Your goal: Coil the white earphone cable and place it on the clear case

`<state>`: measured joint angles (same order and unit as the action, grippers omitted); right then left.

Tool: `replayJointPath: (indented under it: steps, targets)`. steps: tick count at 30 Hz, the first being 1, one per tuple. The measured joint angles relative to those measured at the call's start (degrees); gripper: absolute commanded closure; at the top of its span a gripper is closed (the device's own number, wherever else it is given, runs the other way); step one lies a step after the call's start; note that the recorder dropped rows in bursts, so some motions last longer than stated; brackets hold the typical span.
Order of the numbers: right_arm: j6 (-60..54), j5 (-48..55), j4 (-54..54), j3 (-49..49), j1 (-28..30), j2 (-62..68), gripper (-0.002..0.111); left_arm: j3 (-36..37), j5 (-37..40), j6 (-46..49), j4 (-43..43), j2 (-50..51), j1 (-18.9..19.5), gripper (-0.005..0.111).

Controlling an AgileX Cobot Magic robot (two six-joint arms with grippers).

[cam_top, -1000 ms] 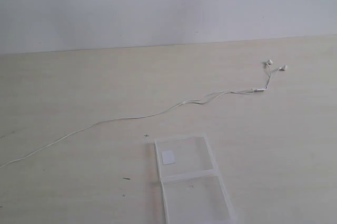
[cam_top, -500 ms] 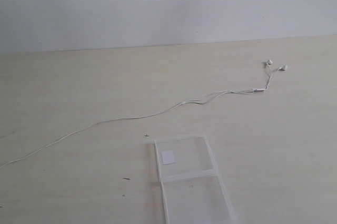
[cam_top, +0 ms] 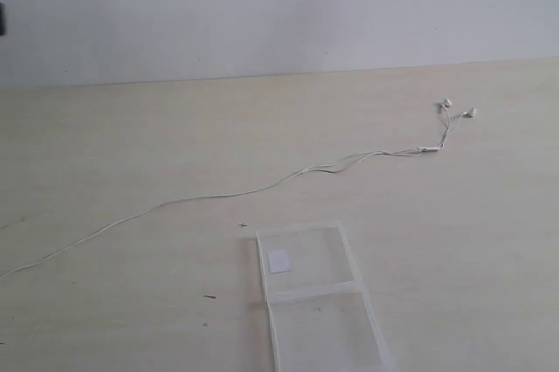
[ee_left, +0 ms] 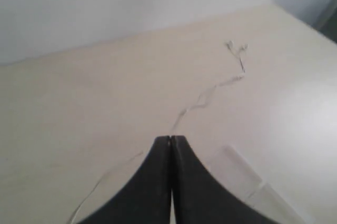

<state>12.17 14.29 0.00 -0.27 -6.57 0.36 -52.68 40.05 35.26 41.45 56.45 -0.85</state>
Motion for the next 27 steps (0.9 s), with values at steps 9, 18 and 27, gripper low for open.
replayJointPath:
  steps: [9,18,27]
  targets:
    - [0.00,0.00,0.00,0.00,0.00,0.00,0.108,-17.01,1.64,16.54,-0.38,38.01,-0.12,0.071]
    - [0.00,0.00,0.00,0.00,0.00,0.00,0.108,-30.75,2.63,8.95,-18.87,54.38,-5.78,0.054]
    - [0.00,0.00,0.00,0.00,0.00,0.00,0.108,-36.68,13.94,2.60,-26.73,62.33,-7.18,0.054]
